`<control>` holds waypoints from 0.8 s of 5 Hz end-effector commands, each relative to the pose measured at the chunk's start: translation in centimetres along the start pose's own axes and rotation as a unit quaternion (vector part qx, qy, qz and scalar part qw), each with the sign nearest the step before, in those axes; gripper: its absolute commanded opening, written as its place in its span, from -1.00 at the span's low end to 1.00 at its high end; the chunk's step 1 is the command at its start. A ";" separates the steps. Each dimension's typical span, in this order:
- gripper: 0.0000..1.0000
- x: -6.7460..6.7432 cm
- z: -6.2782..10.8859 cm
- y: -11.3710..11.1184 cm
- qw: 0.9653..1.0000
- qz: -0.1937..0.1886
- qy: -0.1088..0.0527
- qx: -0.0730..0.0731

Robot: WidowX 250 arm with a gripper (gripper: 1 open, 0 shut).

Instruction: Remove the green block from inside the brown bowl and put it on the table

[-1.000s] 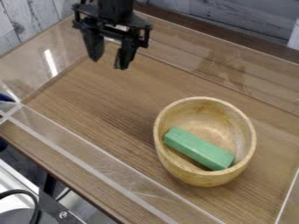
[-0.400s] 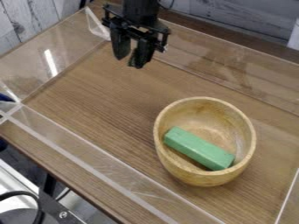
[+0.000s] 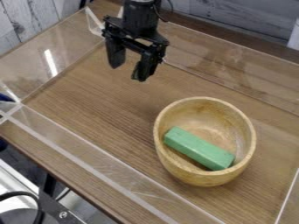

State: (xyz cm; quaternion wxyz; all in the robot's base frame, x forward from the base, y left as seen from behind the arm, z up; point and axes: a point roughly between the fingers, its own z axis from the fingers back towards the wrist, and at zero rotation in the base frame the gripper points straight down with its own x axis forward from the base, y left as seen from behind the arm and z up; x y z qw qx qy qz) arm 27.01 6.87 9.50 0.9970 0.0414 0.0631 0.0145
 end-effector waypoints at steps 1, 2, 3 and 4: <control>1.00 -0.3 4.2 0.1 0.999 -0.007 -0.052 -0.001; 1.00 -1.4 6.1 -0.7 0.998 -0.026 -0.063 -0.011; 1.00 -3.1 5.8 -0.8 0.996 0.038 -0.067 -0.037; 1.00 -4.1 5.4 -0.5 0.994 0.071 -0.062 -0.050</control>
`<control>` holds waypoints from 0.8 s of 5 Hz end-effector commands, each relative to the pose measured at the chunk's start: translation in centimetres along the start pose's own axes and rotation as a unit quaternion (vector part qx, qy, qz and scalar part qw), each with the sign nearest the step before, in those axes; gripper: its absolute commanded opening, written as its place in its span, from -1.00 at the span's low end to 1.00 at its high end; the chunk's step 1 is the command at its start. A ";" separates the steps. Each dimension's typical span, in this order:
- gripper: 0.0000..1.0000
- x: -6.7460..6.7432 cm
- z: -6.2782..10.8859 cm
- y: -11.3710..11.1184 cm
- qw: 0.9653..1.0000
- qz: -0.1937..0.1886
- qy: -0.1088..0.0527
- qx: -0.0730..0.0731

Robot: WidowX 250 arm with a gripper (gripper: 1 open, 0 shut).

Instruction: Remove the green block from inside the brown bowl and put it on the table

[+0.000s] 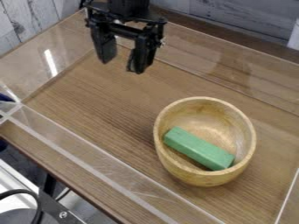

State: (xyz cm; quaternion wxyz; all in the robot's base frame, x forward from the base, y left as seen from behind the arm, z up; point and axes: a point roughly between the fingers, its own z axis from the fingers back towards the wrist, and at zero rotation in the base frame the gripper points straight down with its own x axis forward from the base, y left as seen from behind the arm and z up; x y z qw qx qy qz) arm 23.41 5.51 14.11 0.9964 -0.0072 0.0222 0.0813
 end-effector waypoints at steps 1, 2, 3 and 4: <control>1.00 0.4 -0.5 0.6 0.999 0.008 -0.048 0.015; 1.00 1.3 -1.6 0.4 0.996 -0.004 -0.080 0.028; 1.00 1.3 -1.5 0.7 0.996 0.011 -0.089 0.027; 1.00 1.4 -2.0 1.1 0.996 0.007 -0.083 0.029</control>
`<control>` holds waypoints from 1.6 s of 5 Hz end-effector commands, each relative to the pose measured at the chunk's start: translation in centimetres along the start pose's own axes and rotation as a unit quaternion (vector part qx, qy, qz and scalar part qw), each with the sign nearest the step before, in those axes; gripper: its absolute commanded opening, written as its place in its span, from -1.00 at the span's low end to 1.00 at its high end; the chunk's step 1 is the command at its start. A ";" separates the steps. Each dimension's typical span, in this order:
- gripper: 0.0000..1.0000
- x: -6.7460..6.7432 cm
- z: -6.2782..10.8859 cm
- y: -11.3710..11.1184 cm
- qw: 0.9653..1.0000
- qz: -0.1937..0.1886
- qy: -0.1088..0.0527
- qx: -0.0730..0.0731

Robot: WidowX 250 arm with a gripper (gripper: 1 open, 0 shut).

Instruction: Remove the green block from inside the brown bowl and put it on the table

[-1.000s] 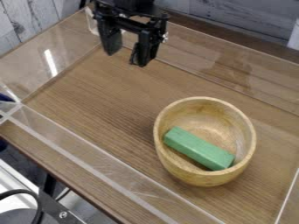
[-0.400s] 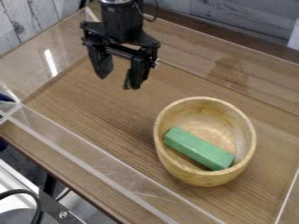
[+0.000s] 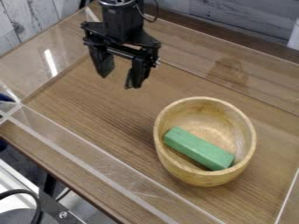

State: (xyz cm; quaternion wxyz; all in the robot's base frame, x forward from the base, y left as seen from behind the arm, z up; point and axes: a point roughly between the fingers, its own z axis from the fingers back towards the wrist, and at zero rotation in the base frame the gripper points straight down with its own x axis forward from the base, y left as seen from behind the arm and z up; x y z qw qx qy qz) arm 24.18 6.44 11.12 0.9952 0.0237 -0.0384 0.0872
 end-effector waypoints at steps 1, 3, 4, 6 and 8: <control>1.00 0.5 0.4 0.6 1.000 -0.004 -0.014 0.006; 1.00 0.2 -0.7 0.7 1.000 -0.015 -0.003 0.007; 1.00 -0.2 -1.3 0.3 1.000 -0.020 0.003 0.006; 1.00 -0.3 -2.6 -2.3 1.000 -0.009 0.008 0.015; 1.00 1.1 -2.9 -7.8 1.000 -0.024 -0.007 0.003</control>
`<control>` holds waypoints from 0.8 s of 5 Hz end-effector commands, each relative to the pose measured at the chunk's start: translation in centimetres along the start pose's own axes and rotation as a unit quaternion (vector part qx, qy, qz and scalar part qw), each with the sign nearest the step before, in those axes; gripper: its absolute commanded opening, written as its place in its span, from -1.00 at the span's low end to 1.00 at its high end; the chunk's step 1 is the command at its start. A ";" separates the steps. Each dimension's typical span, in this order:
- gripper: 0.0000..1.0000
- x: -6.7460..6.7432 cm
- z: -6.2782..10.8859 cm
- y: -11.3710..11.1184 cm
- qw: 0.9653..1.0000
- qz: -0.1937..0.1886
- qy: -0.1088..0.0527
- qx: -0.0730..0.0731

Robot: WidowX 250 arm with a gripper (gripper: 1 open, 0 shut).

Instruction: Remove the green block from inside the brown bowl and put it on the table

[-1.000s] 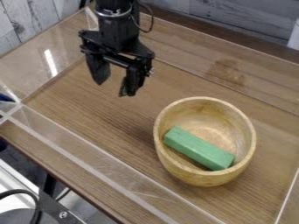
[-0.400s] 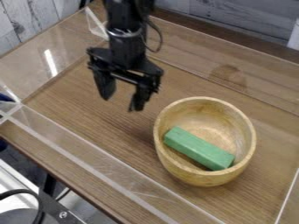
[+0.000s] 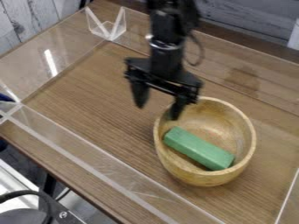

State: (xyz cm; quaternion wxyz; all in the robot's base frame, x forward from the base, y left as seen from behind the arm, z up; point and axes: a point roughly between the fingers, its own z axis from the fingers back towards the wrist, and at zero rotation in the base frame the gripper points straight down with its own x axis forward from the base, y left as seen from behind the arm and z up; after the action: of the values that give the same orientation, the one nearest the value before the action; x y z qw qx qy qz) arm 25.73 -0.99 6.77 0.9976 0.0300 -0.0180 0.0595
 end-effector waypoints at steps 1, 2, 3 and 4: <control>1.00 1.5 1.1 -2.8 0.998 -0.044 -0.031 -0.015; -1.00 1.9 0.7 -2.9 0.998 -0.053 -0.031 -0.018; -1.00 2.2 0.8 -3.6 0.998 -0.057 -0.024 -0.025; -1.00 2.4 0.8 -4.2 0.998 -0.060 -0.016 -0.030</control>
State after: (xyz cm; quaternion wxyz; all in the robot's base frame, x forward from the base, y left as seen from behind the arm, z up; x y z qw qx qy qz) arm 27.81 -4.40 6.53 0.9999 0.0053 -0.0142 0.0057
